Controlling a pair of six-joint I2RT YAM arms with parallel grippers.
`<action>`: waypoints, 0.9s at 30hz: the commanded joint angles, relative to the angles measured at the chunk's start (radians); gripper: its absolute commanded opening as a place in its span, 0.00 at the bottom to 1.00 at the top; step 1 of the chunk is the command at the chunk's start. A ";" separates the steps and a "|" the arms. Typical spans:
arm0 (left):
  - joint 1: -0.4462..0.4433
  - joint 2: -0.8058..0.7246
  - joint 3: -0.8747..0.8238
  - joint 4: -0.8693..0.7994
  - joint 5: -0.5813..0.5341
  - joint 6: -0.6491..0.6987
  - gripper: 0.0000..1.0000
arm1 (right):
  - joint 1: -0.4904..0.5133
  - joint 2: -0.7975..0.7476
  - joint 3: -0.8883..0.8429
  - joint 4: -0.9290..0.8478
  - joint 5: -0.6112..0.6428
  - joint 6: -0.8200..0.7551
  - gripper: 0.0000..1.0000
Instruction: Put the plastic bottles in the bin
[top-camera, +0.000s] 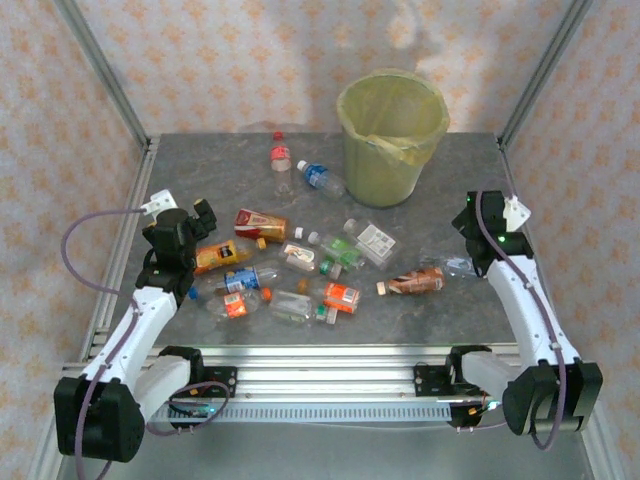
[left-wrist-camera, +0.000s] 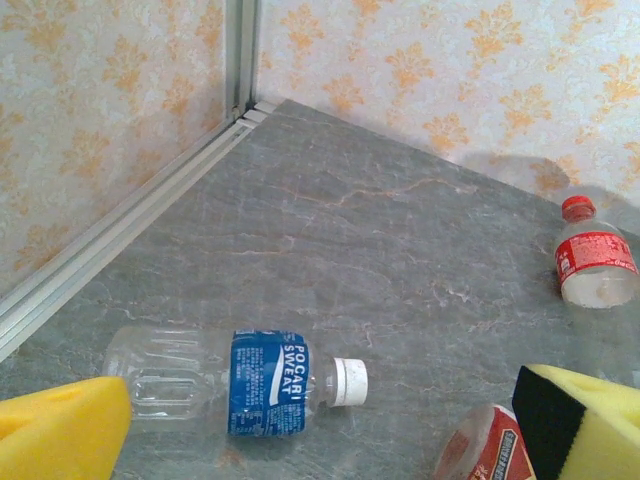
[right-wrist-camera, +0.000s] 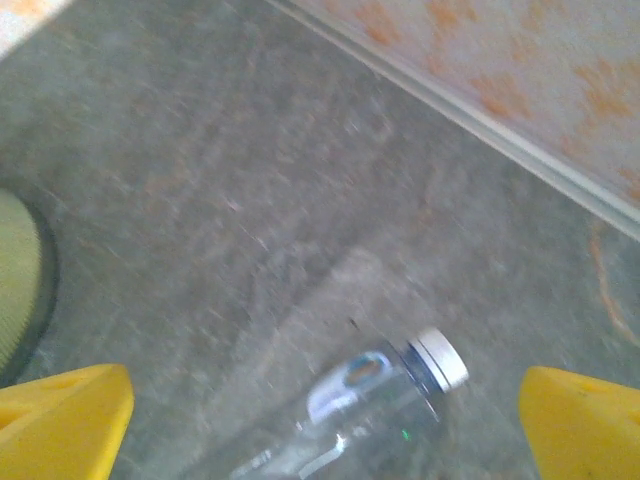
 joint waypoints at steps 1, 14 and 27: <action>0.009 -0.016 0.031 -0.052 0.005 -0.016 1.00 | 0.002 -0.045 0.049 -0.226 -0.041 0.104 0.99; 0.010 -0.019 0.052 -0.068 0.046 -0.003 1.00 | 0.006 -0.059 -0.017 -0.328 -0.346 0.196 0.99; 0.009 -0.018 0.058 -0.064 0.060 -0.011 1.00 | 0.158 -0.069 -0.141 -0.260 -0.355 0.331 0.99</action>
